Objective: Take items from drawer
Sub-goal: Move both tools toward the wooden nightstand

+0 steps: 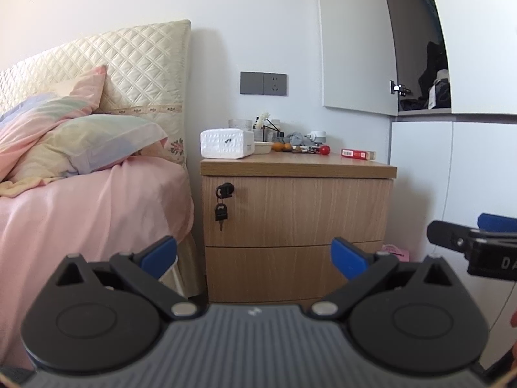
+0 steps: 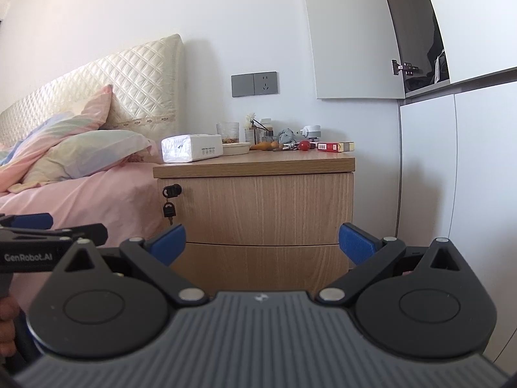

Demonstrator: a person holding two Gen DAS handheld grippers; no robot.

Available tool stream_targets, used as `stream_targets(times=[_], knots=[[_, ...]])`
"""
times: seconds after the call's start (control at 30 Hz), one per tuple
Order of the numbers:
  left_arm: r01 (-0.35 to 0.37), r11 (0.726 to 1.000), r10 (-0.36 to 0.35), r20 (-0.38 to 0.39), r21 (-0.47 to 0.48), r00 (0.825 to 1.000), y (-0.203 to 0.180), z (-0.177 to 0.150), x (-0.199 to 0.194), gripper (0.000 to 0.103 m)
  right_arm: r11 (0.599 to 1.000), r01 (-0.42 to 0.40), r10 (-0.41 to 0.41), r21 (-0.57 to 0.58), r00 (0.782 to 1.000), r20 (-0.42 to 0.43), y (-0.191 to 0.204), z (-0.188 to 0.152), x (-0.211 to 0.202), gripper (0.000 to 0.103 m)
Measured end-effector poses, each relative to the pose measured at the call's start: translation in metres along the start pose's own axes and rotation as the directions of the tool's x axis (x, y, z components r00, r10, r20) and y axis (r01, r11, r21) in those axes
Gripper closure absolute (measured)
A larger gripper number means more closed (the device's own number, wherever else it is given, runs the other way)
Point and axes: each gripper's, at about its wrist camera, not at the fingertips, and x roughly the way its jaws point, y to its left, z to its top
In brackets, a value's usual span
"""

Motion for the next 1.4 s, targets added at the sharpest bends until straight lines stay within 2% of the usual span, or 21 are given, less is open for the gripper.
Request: stream_targets(times=[0.27, 0.37, 0.53, 0.63, 0.8, 0.93, 1.17, 1.27, 1.4], knots=[[0.004, 1.000, -0.005, 0.007, 0.005, 1.000, -0.001, 0.002, -0.002, 0.000, 1.000, 0.018, -0.018, 0.009, 1.000, 0.016, -0.008, -0.003, -0.004, 0.000], [0.012, 1.000, -0.012, 0.008, 0.003, 1.000, -0.001, 0.002, -0.002, 0.000, 0.999, 0.000, -0.001, 0.036, 1.000, 0.014, -0.017, -0.003, -0.004, 0.000], [0.039, 0.999, -0.038, 0.020, -0.021, 0.999, 0.005, 0.004, -0.004, 0.000, 0.999, -0.011, 0.012, -0.035, 1.000, 0.026, -0.018, 0.005, -0.004, 0.000], [0.048, 0.998, -0.046, 0.047, -0.042, 0.998, 0.010, 0.005, -0.010, 0.000, 0.999, -0.038, 0.040, -0.026, 0.997, 0.064, -0.013, 0.013, -0.010, 0.000], [0.053, 0.999, -0.051, 0.135, -0.011, 0.990, 0.008, 0.012, -0.025, 0.000, 0.996, -0.091, 0.092, -0.019, 0.989, 0.114, -0.006, 0.022, -0.016, 0.000], [0.049, 0.999, -0.048, 0.140, 0.001, 0.989, 0.004, 0.020, -0.030, 0.000, 0.996, -0.089, 0.090, -0.013, 0.982, 0.167, -0.009, 0.036, -0.017, 0.000], [0.002, 1.000, -0.002, 0.154, -0.001, 0.988, 0.007, 0.038, -0.032, 0.000, 0.989, -0.141, 0.131, 0.037, 0.971, 0.200, -0.024, 0.066, 0.000, 0.000], [-0.002, 1.000, 0.000, 0.150, 0.017, 0.989, 0.002, 0.041, -0.022, 0.000, 0.987, -0.158, 0.147, 0.036, 0.964, 0.220, -0.028, 0.075, 0.015, 0.000], [-0.001, 0.999, -0.005, 0.139, 0.044, 0.990, -0.006, 0.041, -0.004, 0.000, 0.982, -0.179, 0.162, 0.064, 0.965, 0.204, -0.041, 0.082, 0.043, 0.000]])
